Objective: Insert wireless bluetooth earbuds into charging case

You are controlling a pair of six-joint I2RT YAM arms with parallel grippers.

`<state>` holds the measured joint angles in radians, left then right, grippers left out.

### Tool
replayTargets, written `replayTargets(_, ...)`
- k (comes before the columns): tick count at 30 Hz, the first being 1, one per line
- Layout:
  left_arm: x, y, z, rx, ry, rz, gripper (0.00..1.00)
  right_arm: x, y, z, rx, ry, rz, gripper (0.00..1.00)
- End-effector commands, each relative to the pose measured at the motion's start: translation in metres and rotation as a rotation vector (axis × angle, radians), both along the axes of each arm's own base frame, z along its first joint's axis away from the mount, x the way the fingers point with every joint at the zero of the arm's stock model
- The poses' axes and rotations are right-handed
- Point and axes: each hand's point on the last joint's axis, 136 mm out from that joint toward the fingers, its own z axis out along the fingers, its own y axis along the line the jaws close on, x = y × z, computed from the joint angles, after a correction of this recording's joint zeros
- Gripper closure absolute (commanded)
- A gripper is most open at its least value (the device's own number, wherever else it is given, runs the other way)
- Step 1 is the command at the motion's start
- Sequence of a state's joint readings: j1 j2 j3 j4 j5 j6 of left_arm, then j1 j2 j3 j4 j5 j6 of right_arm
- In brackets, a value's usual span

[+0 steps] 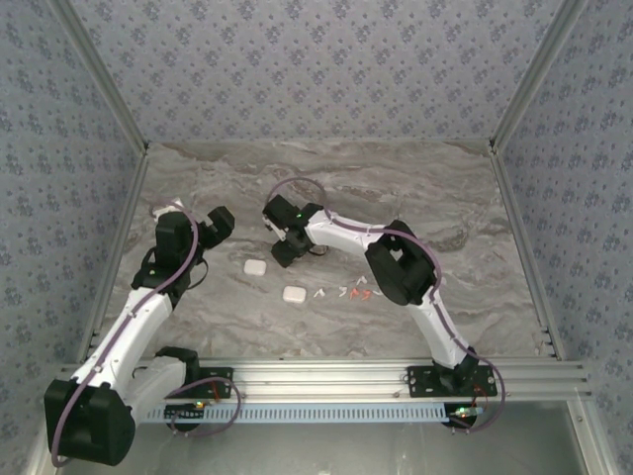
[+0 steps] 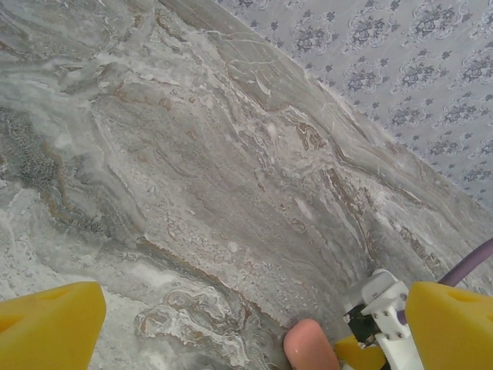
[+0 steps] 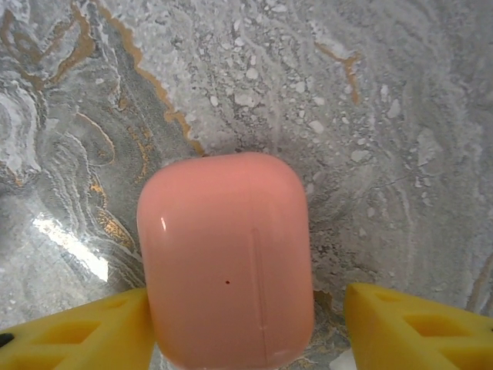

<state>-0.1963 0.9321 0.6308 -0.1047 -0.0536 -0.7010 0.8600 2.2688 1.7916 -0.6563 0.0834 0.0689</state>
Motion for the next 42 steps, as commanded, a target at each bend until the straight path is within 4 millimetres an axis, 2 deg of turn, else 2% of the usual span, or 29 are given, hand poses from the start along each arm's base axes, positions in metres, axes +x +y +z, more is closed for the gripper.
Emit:
replayTargets(1,0.003,0.003,0.006,-0.001,-0.014,0.015,0.01,-0.002,0.002,-0.006,-0.036,0.006,0.021,0.38)
replayTargets(5,0.003,0.0,0.006,0.006,-0.014,-0.009,0.01,-0.002,0.0,-0.003,-0.034,-0.008,0.028,0.52)
replayTargets(8,0.006,-0.008,0.011,0.011,-0.028,-0.059,0.05,0.001,0.0,0.018,0.021,-0.069,0.045,0.55)
replayTargets(11,0.009,-0.02,0.024,0.013,-0.054,-0.139,0.08,0.003,-0.005,0.052,0.076,-0.159,0.069,0.56)
replayTargets(14,0.01,-0.037,0.039,0.002,-0.081,-0.242,0.08,0.002,-0.019,0.089,0.116,-0.26,0.094,0.57)
replayTargets(20,0.002,-0.088,0.074,-0.11,-0.161,-0.541,0.09,-0.014,-0.057,0.158,0.217,-0.456,0.131,0.57)
replayTargets(22,-0.005,-0.106,0.087,-0.17,-0.191,-0.656,0.1,-0.021,-0.068,0.186,0.258,-0.536,0.14,0.57)
replayTargets(23,-0.008,-0.113,0.092,-0.195,-0.202,-0.7,0.11,-0.028,-0.076,0.185,0.26,-0.546,0.146,0.57)
replayTargets(27,-0.02,-0.137,0.108,-0.282,-0.233,-0.855,0.11,-0.048,-0.09,0.22,0.335,-0.647,0.185,0.57)
replayTargets(33,-0.045,-0.177,0.119,-0.309,-0.243,-1.061,0.12,-0.063,-0.101,0.246,0.366,-0.728,0.219,0.57)
replayTargets(37,-0.058,-0.202,0.121,-0.317,-0.233,-1.164,0.12,-0.069,-0.098,0.254,0.379,-0.75,0.246,0.57)
replayTargets(42,-0.062,-0.222,0.122,-0.312,-0.221,-1.22,0.17,-0.074,-0.092,0.259,0.391,-0.764,0.27,0.57)
